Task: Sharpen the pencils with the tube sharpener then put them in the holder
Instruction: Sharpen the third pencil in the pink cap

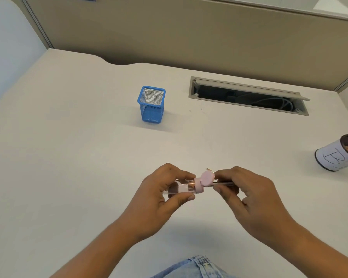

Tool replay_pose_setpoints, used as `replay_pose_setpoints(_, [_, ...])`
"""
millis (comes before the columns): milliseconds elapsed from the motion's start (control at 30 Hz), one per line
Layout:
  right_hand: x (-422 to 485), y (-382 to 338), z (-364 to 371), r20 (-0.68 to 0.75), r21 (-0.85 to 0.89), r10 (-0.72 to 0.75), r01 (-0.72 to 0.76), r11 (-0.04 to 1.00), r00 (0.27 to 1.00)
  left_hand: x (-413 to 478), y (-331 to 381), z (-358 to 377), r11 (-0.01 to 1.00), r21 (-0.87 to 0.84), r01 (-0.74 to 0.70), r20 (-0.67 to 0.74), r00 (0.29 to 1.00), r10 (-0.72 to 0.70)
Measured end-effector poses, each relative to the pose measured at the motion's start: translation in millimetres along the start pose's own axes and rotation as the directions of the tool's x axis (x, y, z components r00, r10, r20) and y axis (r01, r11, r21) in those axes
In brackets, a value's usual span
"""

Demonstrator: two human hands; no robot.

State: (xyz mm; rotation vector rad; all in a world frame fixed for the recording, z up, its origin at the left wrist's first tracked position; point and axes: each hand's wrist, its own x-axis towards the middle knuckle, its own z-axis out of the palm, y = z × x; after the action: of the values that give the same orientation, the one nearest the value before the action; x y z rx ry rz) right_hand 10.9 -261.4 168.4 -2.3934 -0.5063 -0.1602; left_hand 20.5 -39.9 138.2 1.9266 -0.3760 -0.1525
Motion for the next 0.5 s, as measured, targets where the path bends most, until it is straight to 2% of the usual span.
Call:
replay_pose_setpoints(200, [-0.7,-9.8,-16.1,0.02,-0.23,-0.24,0.238,0.944,0.971,-4.9,26.8,-4.4,0.999,-0.029,-0.026,0.06,0.998,0.028])
replay_pose_setpoints(333, [-4.0,-18.8,-26.2,0.079,-0.262,-0.259,0.271,0.926,0.962,-9.5,35.5,-6.8,0.997,-0.016,-0.082,0.066,0.994,0.083])
replay_pose_setpoints(400, [-4.5,-30.8,-27.7,0.111,-0.152,-0.106,0.123,0.981,0.988,-9.8,38.2,-7.5,0.984,0.054,-0.169,0.027,0.985,0.168])
replay_pose_setpoints(433, [-4.2,-36.8,-28.0,0.151,-0.004,0.045,-0.045,0.999,0.987,-9.3,39.4,-8.4,0.969,0.109,-0.22,0.013,0.975,0.22])
replay_pose_setpoints(467, [-2.8,-42.1,-29.0,0.229,0.195,0.236,-0.282,0.939,0.944,-8.2,39.9,-9.4,0.944,0.182,-0.274,0.017,0.961,0.276])
replay_pose_setpoints(500, [-2.0,-44.1,-29.7,0.373,0.363,0.411,-0.538,0.76,0.832,-7.7,39.8,-10.0,0.906,0.262,-0.334,0.046,0.942,0.333])
